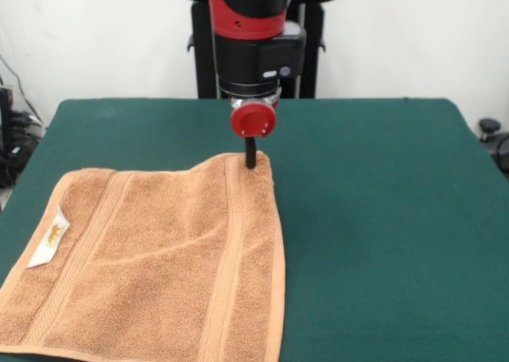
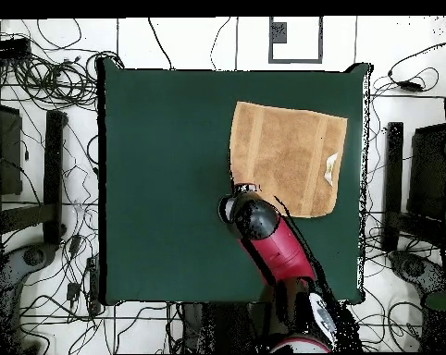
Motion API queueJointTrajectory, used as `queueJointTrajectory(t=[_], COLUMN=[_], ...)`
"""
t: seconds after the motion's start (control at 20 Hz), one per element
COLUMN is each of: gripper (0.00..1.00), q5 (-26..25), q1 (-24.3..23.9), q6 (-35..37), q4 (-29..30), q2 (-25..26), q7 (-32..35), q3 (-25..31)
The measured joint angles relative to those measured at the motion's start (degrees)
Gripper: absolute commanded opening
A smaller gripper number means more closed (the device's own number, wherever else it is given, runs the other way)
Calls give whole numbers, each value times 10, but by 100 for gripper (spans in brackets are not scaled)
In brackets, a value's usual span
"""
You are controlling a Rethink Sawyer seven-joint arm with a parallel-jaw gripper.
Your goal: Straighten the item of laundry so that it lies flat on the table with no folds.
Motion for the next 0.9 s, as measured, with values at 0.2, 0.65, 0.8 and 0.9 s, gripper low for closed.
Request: queueJointTrajectory(t=[0.2, 0.65, 0.8, 0.9], gripper=[0, 0, 0, 0], q5=[0, 0, 0, 0], q1=[-18, -70, -73, -74], q6=[0, 0, 0, 0], q4=[9, 32, 34, 35], q2=[-4, -20, -25, -26], q7=[0, 0, 0, 0], q3=[12, 47, 50, 54])
